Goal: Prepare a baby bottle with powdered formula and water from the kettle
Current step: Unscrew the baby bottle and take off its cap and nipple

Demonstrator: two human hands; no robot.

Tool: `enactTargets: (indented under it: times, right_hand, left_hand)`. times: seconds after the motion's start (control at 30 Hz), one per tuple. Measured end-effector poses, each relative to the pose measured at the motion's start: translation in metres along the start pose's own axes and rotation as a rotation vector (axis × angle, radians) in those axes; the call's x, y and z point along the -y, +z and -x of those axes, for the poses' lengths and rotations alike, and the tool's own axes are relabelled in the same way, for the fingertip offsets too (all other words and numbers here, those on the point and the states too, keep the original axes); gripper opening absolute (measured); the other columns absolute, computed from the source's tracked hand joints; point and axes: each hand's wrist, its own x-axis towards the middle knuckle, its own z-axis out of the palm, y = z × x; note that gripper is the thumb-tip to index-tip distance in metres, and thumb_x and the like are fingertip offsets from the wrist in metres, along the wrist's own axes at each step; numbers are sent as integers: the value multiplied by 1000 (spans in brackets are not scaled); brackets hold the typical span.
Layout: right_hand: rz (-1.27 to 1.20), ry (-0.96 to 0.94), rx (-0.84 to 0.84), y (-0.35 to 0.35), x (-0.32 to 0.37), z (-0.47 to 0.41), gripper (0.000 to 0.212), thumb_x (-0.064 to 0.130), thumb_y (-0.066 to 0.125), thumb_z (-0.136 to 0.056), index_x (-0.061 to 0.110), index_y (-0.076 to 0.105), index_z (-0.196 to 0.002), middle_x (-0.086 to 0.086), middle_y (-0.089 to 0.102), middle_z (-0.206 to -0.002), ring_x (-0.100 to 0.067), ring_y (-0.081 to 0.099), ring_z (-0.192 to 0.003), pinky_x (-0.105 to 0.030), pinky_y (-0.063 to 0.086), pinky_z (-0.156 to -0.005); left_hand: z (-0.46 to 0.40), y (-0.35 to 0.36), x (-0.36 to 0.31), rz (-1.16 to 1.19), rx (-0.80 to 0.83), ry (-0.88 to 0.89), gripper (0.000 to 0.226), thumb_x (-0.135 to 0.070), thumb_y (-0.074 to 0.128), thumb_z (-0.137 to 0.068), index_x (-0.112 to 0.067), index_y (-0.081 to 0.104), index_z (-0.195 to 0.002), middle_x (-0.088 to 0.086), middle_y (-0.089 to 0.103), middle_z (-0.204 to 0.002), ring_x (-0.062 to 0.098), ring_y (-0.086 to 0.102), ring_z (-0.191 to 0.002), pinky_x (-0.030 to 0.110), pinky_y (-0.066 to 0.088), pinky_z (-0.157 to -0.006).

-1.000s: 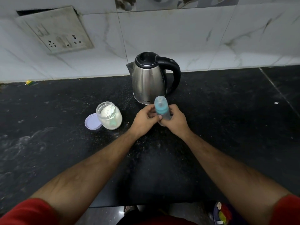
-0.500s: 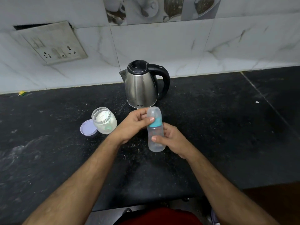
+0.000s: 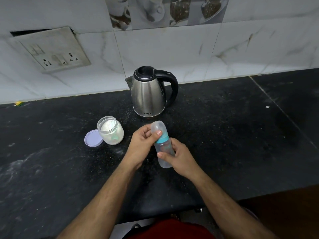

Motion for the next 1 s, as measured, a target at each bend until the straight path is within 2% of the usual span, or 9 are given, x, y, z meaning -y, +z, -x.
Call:
enactTargets:
  times: [0.17,0.3,0.4,0.5,0.6,0.67,0.73,0.83,1.0]
  right_hand:
    - [98,8,29,-10,-6,-2,44,33,82,-77,25,59,-114,5,70,-105,-8,69,-96,-39,58,-88]
    - [179,50,46,-28,-23,-2,52,35,84,-74,24,55,-116,7,68,-109,-7,66,-101,-39,57,-91]
    - [177,94,-16,-39,-35,-3,51,31,84,-74,24,54,-115,7,67,-109,-8,66,-101,-40,57,-92]
    - [214,108,-87,-52,-43,-13,49,30,83,-77,26,52,-115,9,64,-110,-7,64,-103,-31,55,-90]
    - [225,135,-144,-67,-47,-21,47,28,81,-80,27,50,-115,13,60,-109,-7,61,-106,-15,46,-79]
    - [215,137,-187,-75,-51,-24,50,27,80,-81,26,48,-120,14,58,-111,-6,59,-107,-11,42,-75]
    - [208,121,-253,-80,-54,-25,55,30,79,-82,25,47,-126,13,56,-116,-7,57,-110,-14,45,-81]
    - [270,91,-354,-88,-62,-29,63,41,78,-81,23,45,-132,8,58,-127,-11,56,-117,-33,52,-96]
    - [316,87,-374,-98,-66,-38,72,60,71,-70,28,45,-129,6,59,-124,-16,57,-115,-45,54,-94]
  left_hand:
    - [-4,-5,-2,-18,7,1,33,-13,70,-86,-5,64,-117,11,75,-105,19,70,-96,30,56,-85]
    - [-14,2,-3,-37,-7,-1,37,-10,69,-86,-2,61,-121,8,74,-103,6,70,-88,15,51,-71]
    - [-27,9,5,-69,-9,-37,35,-2,67,-88,0,59,-122,7,73,-102,2,70,-83,12,50,-66]
    - [-46,16,13,-82,-20,-81,36,-6,71,-86,-4,62,-121,2,75,-99,4,69,-84,17,51,-69]
    - [-69,25,17,-108,-77,-94,32,-13,74,-85,-11,65,-116,-7,74,-86,-2,65,-71,21,47,-68]
    - [-85,28,23,-180,-75,-104,37,-15,77,-83,-12,64,-118,-6,74,-92,-1,67,-77,22,53,-73]
    - [-97,29,34,-335,-36,-107,44,-20,83,-77,-17,64,-118,-4,73,-104,6,70,-93,29,56,-88]
    - [-104,32,52,-584,-7,-131,47,-22,84,-75,-22,63,-117,-9,69,-107,4,66,-97,22,52,-87]
    - [-109,40,73,-800,-20,-30,54,-19,85,-74,-19,63,-123,-8,65,-117,6,62,-101,21,48,-91]
